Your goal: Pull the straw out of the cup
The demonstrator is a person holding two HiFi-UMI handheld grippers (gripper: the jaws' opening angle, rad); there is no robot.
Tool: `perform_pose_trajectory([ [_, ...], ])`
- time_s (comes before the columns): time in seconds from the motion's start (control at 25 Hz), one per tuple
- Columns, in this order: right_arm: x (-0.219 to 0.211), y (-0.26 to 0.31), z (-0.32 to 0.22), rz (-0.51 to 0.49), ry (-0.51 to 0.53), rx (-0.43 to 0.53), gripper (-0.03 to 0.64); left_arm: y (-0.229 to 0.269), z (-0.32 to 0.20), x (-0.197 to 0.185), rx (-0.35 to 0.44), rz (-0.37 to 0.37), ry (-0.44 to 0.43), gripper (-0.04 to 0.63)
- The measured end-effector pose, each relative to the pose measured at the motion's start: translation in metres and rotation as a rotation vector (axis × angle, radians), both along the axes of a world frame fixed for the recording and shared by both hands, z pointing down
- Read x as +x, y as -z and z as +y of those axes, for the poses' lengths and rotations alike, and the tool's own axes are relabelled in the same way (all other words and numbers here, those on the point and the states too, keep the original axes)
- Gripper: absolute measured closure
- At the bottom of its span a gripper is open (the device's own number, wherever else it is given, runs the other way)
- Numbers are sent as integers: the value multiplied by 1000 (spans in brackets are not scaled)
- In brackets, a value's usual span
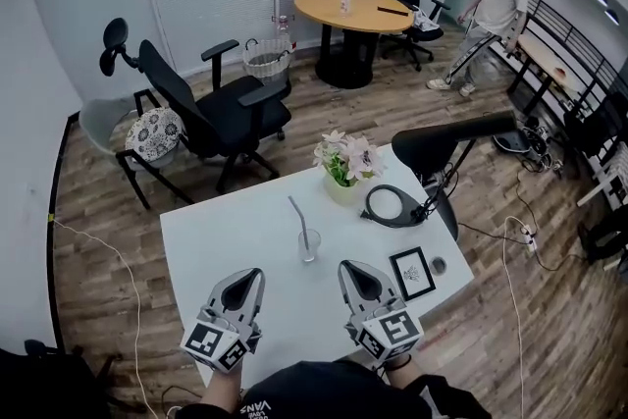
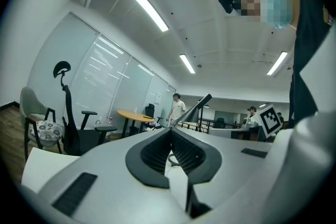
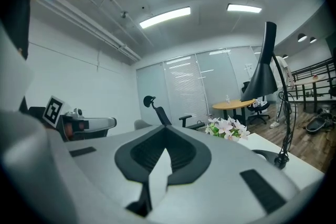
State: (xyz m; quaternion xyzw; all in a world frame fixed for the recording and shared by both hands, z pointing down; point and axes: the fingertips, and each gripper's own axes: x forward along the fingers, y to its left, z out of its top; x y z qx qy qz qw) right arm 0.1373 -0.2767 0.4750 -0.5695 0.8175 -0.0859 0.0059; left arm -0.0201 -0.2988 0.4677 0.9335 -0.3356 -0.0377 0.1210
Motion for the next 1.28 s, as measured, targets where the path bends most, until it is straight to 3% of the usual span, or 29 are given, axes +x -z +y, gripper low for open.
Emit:
perform_pose_trajectory([
  [1.28,-6,-24,-94,2,129,-47,600,-24,-55,4,-71,-25,86,584],
])
